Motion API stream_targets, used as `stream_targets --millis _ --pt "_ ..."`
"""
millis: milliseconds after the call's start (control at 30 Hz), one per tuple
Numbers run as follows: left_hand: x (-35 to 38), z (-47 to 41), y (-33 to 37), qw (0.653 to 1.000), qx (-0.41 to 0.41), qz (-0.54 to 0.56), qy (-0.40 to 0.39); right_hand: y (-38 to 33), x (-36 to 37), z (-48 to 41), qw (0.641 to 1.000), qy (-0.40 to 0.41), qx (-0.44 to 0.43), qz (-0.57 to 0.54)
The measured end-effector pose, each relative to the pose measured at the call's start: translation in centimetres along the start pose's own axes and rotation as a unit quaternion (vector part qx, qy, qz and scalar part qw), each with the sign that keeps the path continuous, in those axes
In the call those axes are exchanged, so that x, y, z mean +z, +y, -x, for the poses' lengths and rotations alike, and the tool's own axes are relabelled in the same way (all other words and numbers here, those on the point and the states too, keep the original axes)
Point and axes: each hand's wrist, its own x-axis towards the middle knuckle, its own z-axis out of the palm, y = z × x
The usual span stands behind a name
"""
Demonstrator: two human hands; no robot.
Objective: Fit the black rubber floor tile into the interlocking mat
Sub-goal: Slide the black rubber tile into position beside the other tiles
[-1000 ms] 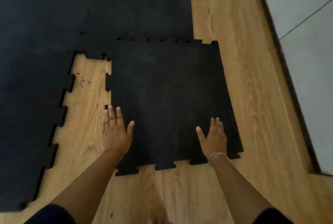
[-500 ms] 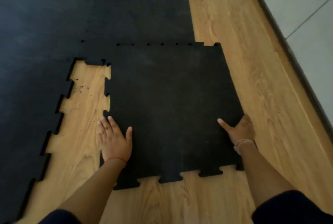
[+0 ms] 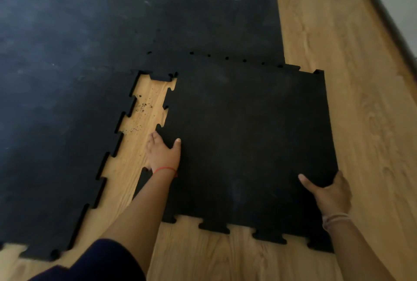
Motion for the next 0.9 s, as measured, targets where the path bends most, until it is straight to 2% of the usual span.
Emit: stream_targets --millis 100,167,267,400,533,667,733,833,900 --pt "-1.6 -2.8 1.1 0.996 -0.071 -0.038 -0.041 0.3 0.4 0.3 0.998 -0.011 0.036 -0.058" --pt "-2.7 -4.4 1.7 0.99 -0.124 -0.015 -0.063 0.2 0.0 0.2 0.993 -0.024 0.068 -0.094" --pt "-3.9 -4.9 2.4 0.988 -0.131 0.023 -0.081 0.0 -0.6 -0.1 0.978 -0.049 0.089 -0.181" --pt "-5.2 -4.1 2.0 0.992 -0.111 0.066 0.006 -0.3 -0.9 0.6 0.963 -0.081 0.105 -0.233" --pt "-7.0 -4.2 -2.8 0.985 -0.1 0.106 0.088 -0.4 0.6 3.5 0.968 -0.127 0.077 -0.204" --pt "-8.2 -3.7 -8.8 0.985 -0.117 0.079 0.097 -0.6 2.3 6.4 0.963 -0.167 0.037 -0.209" --pt "-8.3 -3.5 -10.6 0.986 -0.118 0.076 0.088 -0.3 2.9 7.1 0.968 -0.175 0.028 -0.175" --pt "-9.2 -3.5 -11.0 0.986 -0.079 0.1 0.111 -0.3 3.1 7.7 0.967 -0.18 0.014 -0.18" --pt "-10.0 -3.4 -10.9 0.985 -0.049 0.098 0.136 -0.2 3.4 8.1 0.959 -0.187 0.036 -0.212"
